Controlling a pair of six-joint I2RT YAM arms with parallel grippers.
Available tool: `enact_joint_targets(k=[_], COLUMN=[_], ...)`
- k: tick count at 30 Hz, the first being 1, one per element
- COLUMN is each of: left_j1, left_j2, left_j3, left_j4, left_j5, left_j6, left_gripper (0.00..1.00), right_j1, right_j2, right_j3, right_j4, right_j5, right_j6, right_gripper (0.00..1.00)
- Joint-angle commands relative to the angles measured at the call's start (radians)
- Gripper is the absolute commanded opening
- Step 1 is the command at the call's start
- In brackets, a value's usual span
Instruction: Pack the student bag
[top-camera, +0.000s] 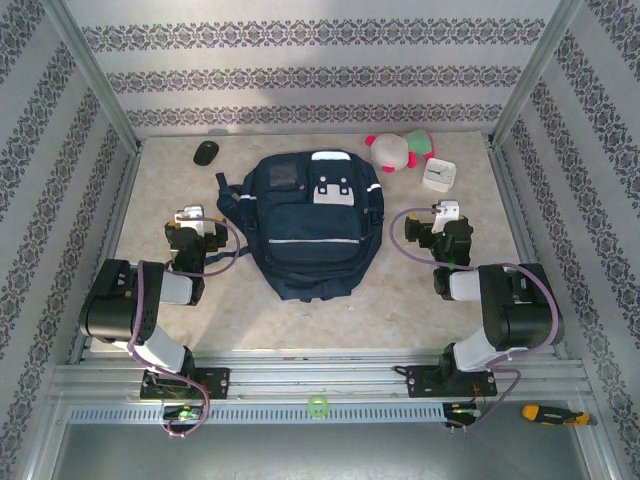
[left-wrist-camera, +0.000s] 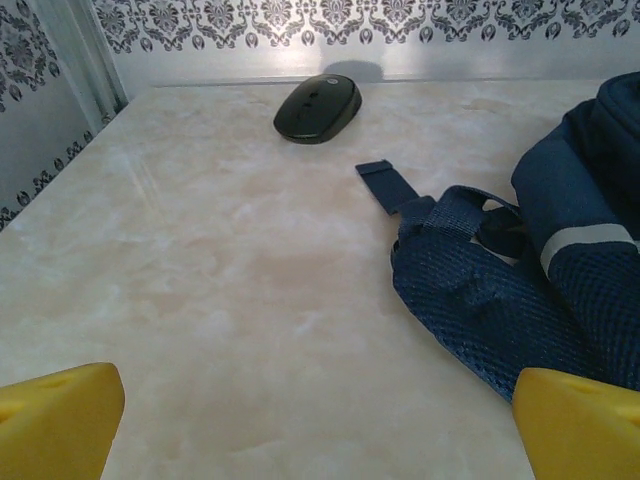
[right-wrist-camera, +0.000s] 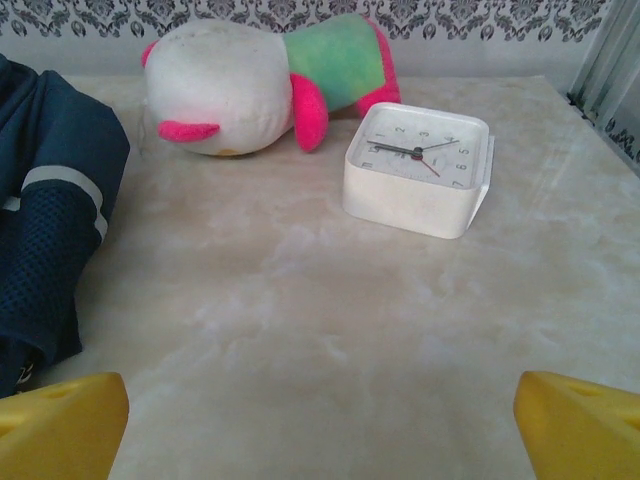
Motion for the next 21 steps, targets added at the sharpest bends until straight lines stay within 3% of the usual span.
enact_joint_targets(k=[1,21], left_j1=[0.004,0.013], left_j2=[0.003,0.002], left_j3=[0.012,0.019], left_j4=[-0.033,-0.047], left_j5=[0.034,0.088], left_j6=[-0.013,-0.009], left_gripper=[0.99,0.99], right_j1=[-0.008,-0.008], right_j2=[-0.014,-0.011], right_j3=[0.006,0.006], right_j4=[0.012,0.01], right_j5=[-0.011,-0.011], right_j6=[0.023,0.022], right_gripper=[0.98,0.98])
